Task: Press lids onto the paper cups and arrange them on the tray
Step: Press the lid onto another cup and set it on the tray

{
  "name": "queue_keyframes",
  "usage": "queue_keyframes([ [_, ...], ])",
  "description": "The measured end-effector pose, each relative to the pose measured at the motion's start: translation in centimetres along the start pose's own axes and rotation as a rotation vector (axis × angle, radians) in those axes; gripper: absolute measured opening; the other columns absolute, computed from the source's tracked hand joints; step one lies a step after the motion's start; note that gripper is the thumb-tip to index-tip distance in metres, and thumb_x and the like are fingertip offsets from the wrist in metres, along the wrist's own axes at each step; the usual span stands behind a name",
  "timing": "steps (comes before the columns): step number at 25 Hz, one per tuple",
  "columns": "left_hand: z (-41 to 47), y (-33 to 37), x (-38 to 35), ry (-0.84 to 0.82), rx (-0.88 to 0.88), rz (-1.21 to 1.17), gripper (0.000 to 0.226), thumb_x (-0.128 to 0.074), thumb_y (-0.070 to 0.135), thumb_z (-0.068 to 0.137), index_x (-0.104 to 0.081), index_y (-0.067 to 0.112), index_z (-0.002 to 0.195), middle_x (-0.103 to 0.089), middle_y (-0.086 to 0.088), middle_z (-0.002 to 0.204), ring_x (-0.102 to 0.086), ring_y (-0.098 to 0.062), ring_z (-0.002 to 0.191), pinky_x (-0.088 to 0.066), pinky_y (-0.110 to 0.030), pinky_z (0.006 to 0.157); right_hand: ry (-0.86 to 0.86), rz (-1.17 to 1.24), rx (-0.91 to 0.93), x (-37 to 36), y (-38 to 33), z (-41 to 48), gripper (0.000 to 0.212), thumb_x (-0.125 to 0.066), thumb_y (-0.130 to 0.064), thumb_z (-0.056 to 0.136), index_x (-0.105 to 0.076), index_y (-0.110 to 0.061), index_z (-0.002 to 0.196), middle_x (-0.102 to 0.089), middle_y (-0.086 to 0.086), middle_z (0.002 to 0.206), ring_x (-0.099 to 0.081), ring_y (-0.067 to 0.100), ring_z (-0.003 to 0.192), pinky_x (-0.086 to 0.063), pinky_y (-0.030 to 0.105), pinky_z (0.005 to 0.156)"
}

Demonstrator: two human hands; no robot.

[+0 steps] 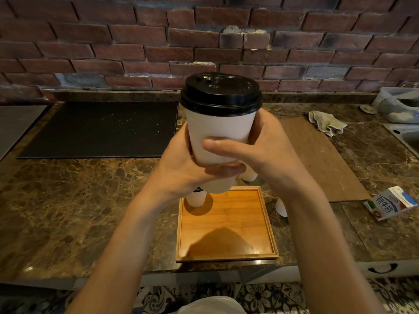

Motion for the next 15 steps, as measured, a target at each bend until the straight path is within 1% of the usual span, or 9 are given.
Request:
queue_keyframes([
  [3, 0.2, -0.1, 0.2, 0.051, -0.005, 0.041, 0.081, -0.088, 0.032, 0.053, -0.044, 0.031, 0.122, -0.062, 0.02, 0.112, -0.058, 0.002, 0.109, -0.05, -0.01, 0.078, 0.047, -0.032, 0.003, 0.0, 0.1, 0.2, 0.064, -0.086, -0.028, 0.067, -0.055, -0.026, 0.122, -0.066, -0.009, 0.112, -0.063, 0.0, 0.104, -0.055, 0.017, 0.079],
  [5, 0.3, -0.3, 0.4, 0.09, -0.005, 0.066, 0.086, -0.085, 0.04, 0.053, -0.042, 0.03, 0.127, -0.059, 0.014, 0.118, -0.057, 0.0, 0.113, -0.051, -0.014, 0.081, 0.079, -0.065, -0.003, -0.1, 0.3, 0.4, 0.065, -0.086, -0.028, 0.068, -0.053, -0.026, 0.123, -0.065, -0.011, 0.112, -0.061, -0.001, 0.105, -0.055, 0.017, 0.079],
  [7, 0.5, -0.7, 0.3, 0.124, 0.003, 0.086, 0.091, -0.086, 0.044, 0.053, -0.041, 0.028, 0.13, -0.058, 0.011, 0.123, -0.056, -0.003, 0.116, -0.053, -0.022, 0.087, 0.131, -0.093, -0.01, -0.3, 0.6, 0.5, 0.068, -0.086, -0.03, 0.068, -0.051, -0.026, 0.126, -0.063, -0.012, 0.114, -0.061, 0.0, 0.105, -0.057, 0.02, 0.081],
  [9, 0.6, -1.2, 0.1, 0.168, 0.02, 0.065, 0.092, -0.084, 0.039, 0.053, -0.04, 0.027, 0.132, -0.057, 0.009, 0.125, -0.056, -0.006, 0.118, -0.053, -0.032, 0.092, 0.185, -0.112, -0.005, -0.6, 0.8, 0.5, 0.072, -0.086, -0.032, 0.068, -0.049, -0.025, 0.129, -0.061, -0.011, 0.118, -0.06, 0.003, 0.108, -0.057, 0.028, 0.086],
  [11, 0.8, -1.8, 0.1, 0.214, 0.042, 0.027, 0.094, -0.082, 0.038, 0.053, -0.039, 0.022, 0.135, -0.056, 0.006, 0.127, -0.055, -0.011, 0.119, -0.052, -0.04, 0.095, 0.225, -0.144, 0.004, -0.7, 0.9, 0.6, 0.073, -0.086, -0.034, 0.068, -0.049, -0.023, 0.131, -0.06, -0.009, 0.121, -0.058, 0.005, 0.112, -0.056, 0.034, 0.09],
  [13, 0.9, -2.1, 0.1, 0.225, 0.038, 0.044, 0.097, -0.082, 0.037, 0.054, -0.037, 0.017, 0.137, -0.056, 0.003, 0.128, -0.055, -0.011, 0.12, -0.051, -0.042, 0.095, 0.242, -0.176, 0.002, -0.7, 1.0, 0.7, 0.074, -0.086, -0.035, 0.068, -0.049, -0.023, 0.131, -0.06, -0.009, 0.121, -0.057, 0.005, 0.112, -0.055, 0.036, 0.092],
  [15, 0.9, -2.2, 0.2, 0.219, 0.042, 0.061, 0.097, -0.083, 0.037, 0.054, -0.037, 0.019, 0.138, -0.056, 0.005, 0.128, -0.055, -0.01, 0.119, -0.052, -0.042, 0.095, 0.249, -0.186, 0.006, -0.6, 0.9, 0.8, 0.074, -0.086, -0.036, 0.067, -0.05, -0.023, 0.13, -0.061, -0.01, 0.12, -0.058, 0.004, 0.111, -0.055, 0.035, 0.091],
])
Point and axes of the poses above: each hand's wrist, its own z-axis towards the middle knuckle, its own x-axis out of the back of the hand, y = z × x, the point moved 6 cm from there along z, towards the middle knuckle
